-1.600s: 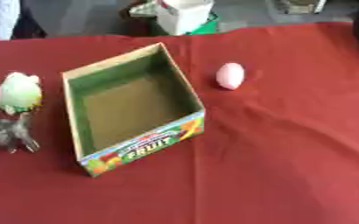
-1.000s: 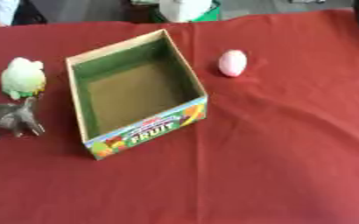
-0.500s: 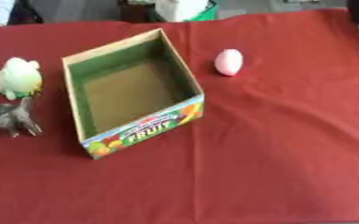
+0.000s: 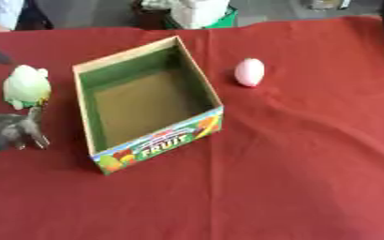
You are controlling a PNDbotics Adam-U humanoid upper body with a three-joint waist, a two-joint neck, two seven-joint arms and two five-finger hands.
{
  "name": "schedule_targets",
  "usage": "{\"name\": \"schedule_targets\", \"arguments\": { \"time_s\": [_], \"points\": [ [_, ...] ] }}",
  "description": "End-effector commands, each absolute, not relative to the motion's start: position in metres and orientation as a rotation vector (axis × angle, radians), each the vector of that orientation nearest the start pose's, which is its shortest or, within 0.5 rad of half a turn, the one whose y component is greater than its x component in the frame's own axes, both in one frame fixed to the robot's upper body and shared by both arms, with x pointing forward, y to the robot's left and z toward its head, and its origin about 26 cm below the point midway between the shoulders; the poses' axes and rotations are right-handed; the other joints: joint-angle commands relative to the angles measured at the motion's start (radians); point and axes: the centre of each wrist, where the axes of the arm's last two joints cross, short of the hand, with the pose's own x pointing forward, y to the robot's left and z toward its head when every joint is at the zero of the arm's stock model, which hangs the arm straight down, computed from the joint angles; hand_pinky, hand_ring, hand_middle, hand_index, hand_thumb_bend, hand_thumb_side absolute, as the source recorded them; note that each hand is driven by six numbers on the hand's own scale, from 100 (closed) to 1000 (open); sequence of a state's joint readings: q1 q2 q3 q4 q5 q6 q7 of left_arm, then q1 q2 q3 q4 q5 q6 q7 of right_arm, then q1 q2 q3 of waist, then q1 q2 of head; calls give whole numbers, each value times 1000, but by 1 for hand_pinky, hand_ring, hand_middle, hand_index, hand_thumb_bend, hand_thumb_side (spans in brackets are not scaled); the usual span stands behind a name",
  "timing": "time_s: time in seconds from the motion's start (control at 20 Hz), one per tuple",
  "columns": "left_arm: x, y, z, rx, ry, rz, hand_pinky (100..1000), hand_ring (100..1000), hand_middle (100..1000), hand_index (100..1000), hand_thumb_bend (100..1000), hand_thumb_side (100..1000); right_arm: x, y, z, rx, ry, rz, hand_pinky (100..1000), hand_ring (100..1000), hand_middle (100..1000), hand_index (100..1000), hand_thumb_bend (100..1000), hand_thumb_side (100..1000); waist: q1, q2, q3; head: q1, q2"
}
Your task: Pick up objects on the table and place them in the box.
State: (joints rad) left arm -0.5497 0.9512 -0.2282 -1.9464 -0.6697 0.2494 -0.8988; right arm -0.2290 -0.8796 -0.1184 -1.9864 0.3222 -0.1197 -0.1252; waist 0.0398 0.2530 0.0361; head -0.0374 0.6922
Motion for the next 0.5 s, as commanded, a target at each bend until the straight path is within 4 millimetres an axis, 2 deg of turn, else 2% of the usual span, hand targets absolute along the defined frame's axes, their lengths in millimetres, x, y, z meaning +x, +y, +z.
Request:
{"name": "schedule_targets", "arguments": {
  "time_s": [0.05, 0.3, 0.35, 0.5],
  "points": [
    [312, 293, 294, 930, -1001, -1680, 902, 889, 943, 1000, 746, 618, 277, -355, 279, 1504, 3025, -1285, 692, 854, 847, 895, 293, 1000, -4, -12, -2, 4, -18],
    [319, 300, 287, 878, -975, -1646, 899, 887, 941, 1000, 733, 593, 277, -354, 278, 1503, 3029, -1283, 691, 853, 846, 895, 294, 1000, -5, -11, -3, 2, -19],
    [321, 302, 286, 872, -967, -1637, 897, 884, 932, 1000, 705, 556, 277, -354, 278, 1502, 3030, -1284, 691, 853, 844, 894, 293, 1000, -5, -10, -3, 2, -20],
    [331, 312, 279, 847, -926, -1592, 897, 883, 934, 1000, 696, 529, 278, -354, 277, 1496, 3033, -1289, 691, 852, 843, 894, 291, 1000, -7, -6, -8, 4, -22]
  ]
}}
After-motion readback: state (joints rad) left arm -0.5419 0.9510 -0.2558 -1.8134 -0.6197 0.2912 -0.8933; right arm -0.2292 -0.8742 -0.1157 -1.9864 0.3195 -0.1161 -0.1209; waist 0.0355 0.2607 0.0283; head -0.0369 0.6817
